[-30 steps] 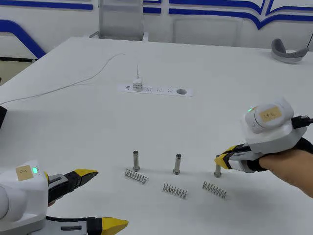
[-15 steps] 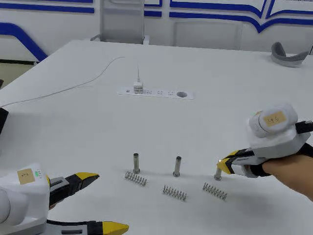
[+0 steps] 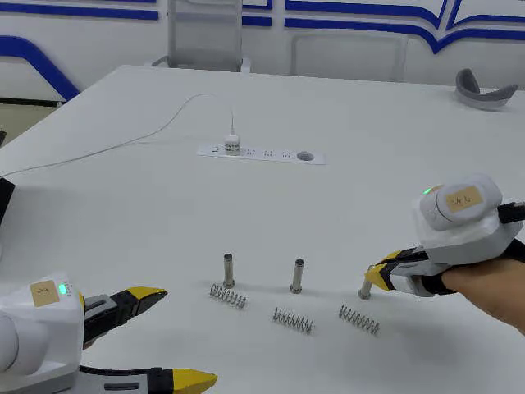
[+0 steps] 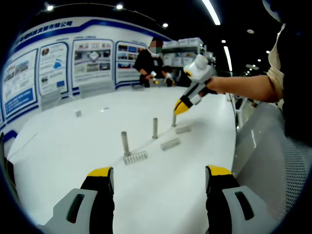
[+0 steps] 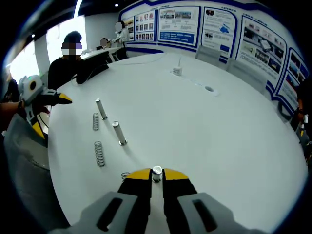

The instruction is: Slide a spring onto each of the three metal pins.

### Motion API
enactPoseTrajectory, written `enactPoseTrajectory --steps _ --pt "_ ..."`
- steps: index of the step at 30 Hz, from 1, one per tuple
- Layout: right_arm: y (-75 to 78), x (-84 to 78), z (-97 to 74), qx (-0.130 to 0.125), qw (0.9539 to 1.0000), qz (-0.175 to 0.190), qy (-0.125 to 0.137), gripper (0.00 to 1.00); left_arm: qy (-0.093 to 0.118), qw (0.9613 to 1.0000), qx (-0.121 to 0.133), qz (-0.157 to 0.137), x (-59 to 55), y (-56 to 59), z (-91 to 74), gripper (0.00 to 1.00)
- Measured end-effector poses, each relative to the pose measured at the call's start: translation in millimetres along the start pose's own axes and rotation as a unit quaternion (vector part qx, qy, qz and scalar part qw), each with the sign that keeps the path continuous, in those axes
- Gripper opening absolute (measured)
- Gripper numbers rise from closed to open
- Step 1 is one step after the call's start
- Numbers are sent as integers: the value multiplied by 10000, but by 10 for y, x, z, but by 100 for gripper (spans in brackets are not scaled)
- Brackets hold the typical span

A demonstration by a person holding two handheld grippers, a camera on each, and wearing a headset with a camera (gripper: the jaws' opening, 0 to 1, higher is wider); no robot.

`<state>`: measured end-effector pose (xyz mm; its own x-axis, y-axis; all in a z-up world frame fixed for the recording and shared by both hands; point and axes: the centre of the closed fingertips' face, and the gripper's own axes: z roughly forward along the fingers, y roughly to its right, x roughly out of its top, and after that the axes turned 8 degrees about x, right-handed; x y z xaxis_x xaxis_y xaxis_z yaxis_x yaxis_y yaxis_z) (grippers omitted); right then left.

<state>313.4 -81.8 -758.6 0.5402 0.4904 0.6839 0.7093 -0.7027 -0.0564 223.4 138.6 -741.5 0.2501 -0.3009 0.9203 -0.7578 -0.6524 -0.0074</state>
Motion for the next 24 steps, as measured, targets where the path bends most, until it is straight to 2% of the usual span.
enactPoseTrajectory --steps 14,24 --pt "-15 -1 -14 27 10000 -43 46 11 12 10000 -13 4 11 2 17 78" --pt "-45 -22 -98 -3 9999 -79 83 13 24 10000 -29 11 15 4 19 78"
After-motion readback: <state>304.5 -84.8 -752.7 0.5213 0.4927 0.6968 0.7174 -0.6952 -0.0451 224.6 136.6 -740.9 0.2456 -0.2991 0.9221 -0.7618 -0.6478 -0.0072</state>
